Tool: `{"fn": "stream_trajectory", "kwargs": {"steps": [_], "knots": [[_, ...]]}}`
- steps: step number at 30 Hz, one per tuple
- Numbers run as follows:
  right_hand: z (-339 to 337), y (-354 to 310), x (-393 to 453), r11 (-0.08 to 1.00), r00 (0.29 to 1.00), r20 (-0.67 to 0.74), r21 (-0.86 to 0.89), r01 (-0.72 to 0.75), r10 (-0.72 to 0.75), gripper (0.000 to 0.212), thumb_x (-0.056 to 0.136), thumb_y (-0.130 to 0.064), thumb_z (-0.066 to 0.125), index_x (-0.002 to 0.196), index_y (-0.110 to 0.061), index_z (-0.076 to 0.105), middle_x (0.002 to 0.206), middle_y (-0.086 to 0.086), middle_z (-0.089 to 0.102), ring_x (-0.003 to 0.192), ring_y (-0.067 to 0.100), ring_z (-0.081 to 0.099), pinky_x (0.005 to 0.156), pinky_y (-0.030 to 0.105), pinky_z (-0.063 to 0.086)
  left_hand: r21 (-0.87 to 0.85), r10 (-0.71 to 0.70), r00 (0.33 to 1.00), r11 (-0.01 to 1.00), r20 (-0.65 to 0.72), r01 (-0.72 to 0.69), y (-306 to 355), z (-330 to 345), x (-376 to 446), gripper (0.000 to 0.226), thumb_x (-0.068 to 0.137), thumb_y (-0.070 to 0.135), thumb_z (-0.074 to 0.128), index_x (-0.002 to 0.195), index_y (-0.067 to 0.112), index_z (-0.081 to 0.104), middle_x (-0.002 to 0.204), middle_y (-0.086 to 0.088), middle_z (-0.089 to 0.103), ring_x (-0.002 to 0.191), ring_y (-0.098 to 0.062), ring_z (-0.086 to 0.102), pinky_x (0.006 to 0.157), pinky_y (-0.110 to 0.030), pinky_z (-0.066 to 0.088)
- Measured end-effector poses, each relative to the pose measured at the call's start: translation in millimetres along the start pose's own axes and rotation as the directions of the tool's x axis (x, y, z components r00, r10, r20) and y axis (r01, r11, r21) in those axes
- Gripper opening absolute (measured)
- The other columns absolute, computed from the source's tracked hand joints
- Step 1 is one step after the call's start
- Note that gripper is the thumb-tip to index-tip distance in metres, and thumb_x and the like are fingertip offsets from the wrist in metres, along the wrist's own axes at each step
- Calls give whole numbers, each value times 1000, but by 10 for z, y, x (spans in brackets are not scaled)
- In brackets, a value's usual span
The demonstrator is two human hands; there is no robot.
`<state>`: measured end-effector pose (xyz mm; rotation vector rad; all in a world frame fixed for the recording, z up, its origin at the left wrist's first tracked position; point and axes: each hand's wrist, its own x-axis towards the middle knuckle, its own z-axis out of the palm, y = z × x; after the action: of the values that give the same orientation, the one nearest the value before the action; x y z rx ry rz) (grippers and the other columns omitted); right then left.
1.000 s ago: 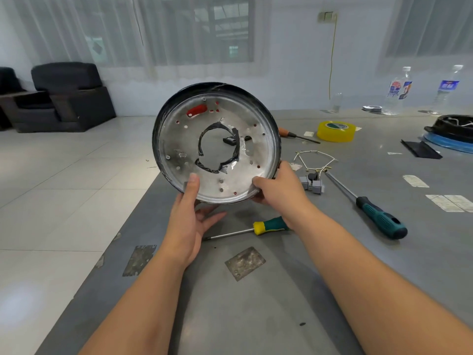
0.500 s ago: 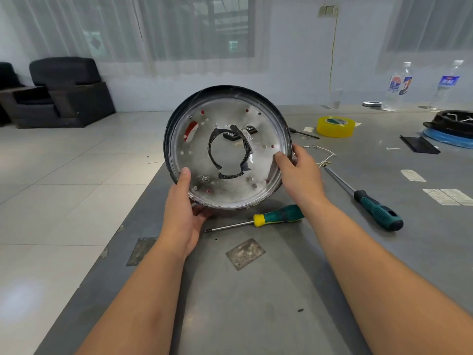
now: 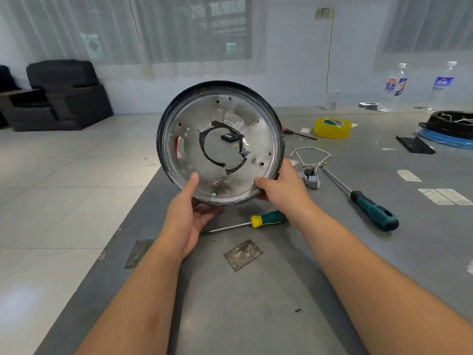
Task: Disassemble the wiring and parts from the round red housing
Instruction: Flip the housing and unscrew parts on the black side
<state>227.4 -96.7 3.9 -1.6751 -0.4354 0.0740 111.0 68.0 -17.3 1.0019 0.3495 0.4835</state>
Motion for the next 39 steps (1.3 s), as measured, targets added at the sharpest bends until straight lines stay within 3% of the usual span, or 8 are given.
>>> {"fn": "stream_trajectory", "kwargs": {"steps": [5, 9, 11, 15, 19, 25, 29, 39], "knots": [[-93, 14, 21, 984, 998, 25, -169, 57, -54, 31, 88, -18, 70, 95, -41, 51, 98, -14, 67, 94, 14, 68, 85, 41, 61, -55, -11, 999, 998, -47, 8, 17, -43, 16, 39, 100, 34, 70, 136, 22, 63, 124, -1, 78, 114, -23, 75, 89, -49, 64], [-138, 8, 4, 946, 990, 17, -293, 138, -139, 22, 92, -29, 70, 99, -38, 51, 93, -20, 62, 86, 5, 62, 64, 20, 48, -54, -37, 999, 998, -30, 35, 12, -59, 42, 37, 101, 17, 68, 137, 14, 63, 122, -7, 78, 111, -24, 76, 82, -45, 66], [-154, 4, -13, 938, 988, 38, -310, 153, -149, 18, 92, -46, 68, 102, -37, 55, 97, -13, 68, 85, 6, 67, 67, 28, 57, -62, -32, 998, 998, -51, 29, 3, -69, 55, 39, 102, 15, 67, 140, 11, 61, 124, -9, 77, 111, -25, 76, 84, -45, 66], [-303, -88, 3, 836, 984, 31, -523, 164, -174, 55, 91, -74, 47, 106, -26, 70, 95, -5, 76, 92, 16, 71, 87, 40, 57, -83, 22, 994, 996, -102, -30, -20, -77, 70, 42, 103, 14, 67, 144, 12, 57, 127, -8, 76, 113, -25, 75, 91, -47, 64], [-475, -122, 35, 645, 969, 223, -727, 236, -103, 66, 89, -80, 41, 81, -21, 70, 76, -4, 70, 77, 12, 64, 69, 32, 52, -76, 66, 988, 994, -137, -77, -33, -74, 84, 42, 104, 15, 65, 146, 14, 55, 129, -7, 75, 117, -26, 73, 91, -49, 64], [-550, 150, -92, 545, 769, 638, -630, 553, -44, 55, 81, -72, 68, 124, -38, 65, 115, -13, 57, 104, 4, 55, 90, 24, 45, -73, 92, 981, 992, -169, -106, -39, -61, 97, 50, 105, 15, 64, 152, 19, 47, 136, -6, 71, 118, -26, 72, 82, -47, 66], [-536, 344, -156, 537, 744, 625, -553, 636, -237, 42, 88, -61, 67, 120, -34, 73, 118, -12, 58, 110, 11, 52, 98, 32, 45, -81, 95, 979, 990, -182, -111, -41, -64, 110, 54, 104, 15, 66, 153, 21, 45, 136, -4, 71, 117, -25, 73, 79, -44, 66], [-555, 318, -201, 560, 748, 589, -525, 641, -305, 42, 94, -64, 53, 117, -31, 66, 104, -12, 65, 95, 11, 57, 84, 38, 51, -79, 97, 969, 990, -228, -118, -57, -72, 107, 44, 105, 23, 66, 146, 23, 50, 131, -1, 73, 109, -20, 76, 74, -41, 66]]}}
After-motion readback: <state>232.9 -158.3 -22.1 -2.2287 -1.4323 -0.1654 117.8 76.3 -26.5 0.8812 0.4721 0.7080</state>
